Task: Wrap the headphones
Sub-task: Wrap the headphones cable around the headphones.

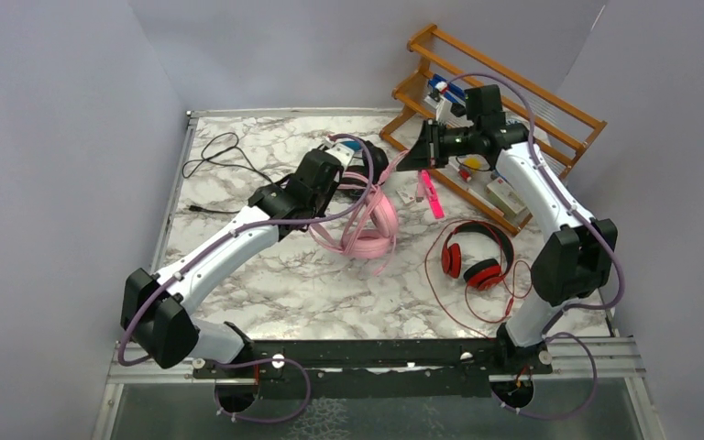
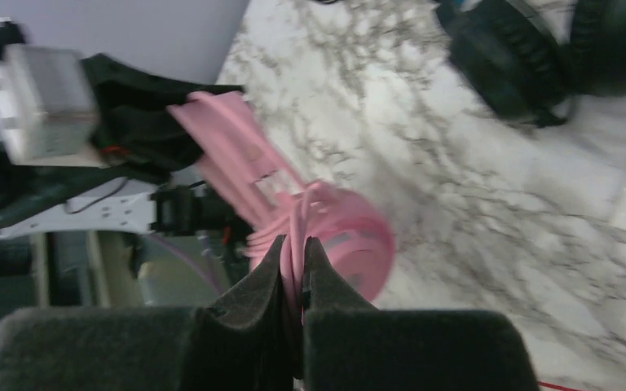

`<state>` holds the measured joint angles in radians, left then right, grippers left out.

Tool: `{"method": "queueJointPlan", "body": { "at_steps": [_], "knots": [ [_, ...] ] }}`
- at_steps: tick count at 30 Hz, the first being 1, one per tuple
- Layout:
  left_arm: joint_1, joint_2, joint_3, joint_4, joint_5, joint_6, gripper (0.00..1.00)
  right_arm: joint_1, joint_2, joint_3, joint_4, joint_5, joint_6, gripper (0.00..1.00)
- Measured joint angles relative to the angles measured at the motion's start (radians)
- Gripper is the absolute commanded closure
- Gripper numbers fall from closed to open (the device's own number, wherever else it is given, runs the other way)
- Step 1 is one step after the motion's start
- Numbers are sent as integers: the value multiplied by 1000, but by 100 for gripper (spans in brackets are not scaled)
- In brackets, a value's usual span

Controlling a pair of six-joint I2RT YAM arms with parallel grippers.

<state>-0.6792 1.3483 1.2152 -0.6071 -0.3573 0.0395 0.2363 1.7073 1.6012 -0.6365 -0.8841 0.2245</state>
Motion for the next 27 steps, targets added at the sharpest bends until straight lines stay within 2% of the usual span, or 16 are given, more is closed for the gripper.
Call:
{"method": "queueJointPlan", "body": {
  "at_steps": [5,11,15,20,27],
  "knots": [
    [1,58,3,-12,-42,-90,100,81,-35,-91,141,-115,193,100],
    [1,98,57,-86,-62,-229,100,179,-159,-332,474,-126,528,100],
    [1,124,121,-131,-43,-317,100,245,-253,-480,716,-18,683,100],
    [-4,135,154,-167,-16,-401,100,317,-294,-610,949,176,779,100],
    [-17,160,202,-240,2,-473,100,406,-294,-665,1078,460,741,100]
  ]
}}
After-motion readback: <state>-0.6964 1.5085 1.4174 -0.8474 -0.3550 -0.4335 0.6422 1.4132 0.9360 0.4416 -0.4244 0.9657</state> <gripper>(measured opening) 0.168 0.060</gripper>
